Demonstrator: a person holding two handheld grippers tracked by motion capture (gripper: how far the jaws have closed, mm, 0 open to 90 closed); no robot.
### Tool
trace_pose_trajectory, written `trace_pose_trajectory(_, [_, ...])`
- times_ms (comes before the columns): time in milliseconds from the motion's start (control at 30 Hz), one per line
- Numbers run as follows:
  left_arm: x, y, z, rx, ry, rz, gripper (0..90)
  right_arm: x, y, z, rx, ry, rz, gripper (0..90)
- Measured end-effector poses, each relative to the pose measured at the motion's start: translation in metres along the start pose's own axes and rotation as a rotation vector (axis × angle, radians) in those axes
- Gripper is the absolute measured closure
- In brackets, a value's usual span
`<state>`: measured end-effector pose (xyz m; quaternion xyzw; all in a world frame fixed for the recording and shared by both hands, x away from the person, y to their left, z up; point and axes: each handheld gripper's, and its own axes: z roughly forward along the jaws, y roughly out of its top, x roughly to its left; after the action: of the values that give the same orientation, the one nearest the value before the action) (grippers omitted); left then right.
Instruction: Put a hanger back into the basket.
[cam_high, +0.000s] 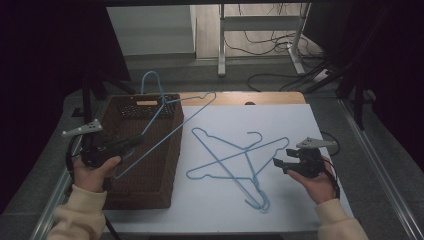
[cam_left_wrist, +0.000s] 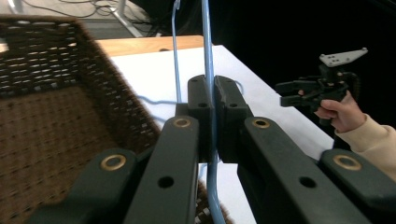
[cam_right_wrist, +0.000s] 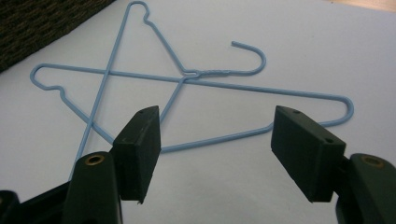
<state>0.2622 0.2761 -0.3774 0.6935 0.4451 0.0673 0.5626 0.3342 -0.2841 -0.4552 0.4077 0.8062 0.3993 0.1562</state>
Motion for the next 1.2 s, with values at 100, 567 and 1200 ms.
trace_pose_trajectory(100, [0.01,-0.004,-0.01,-0.015,0.018,-0.013,86.8,0.0,0.0,0.0,0.001,-0.002,-0.001,33.3])
trace_pose_trajectory(567, [0.056,-0.03,-0.052,-0.059,0.091,-0.079,86.8,0.001,0.0,0.002,0.014,-0.009,-0.01,33.0])
trace_pose_trajectory(1200, [0.095,-0.044,-0.043,0.032,0.096,-0.179,86.7,0.004,0.001,0.007,0.035,-0.007,-0.029,32.9])
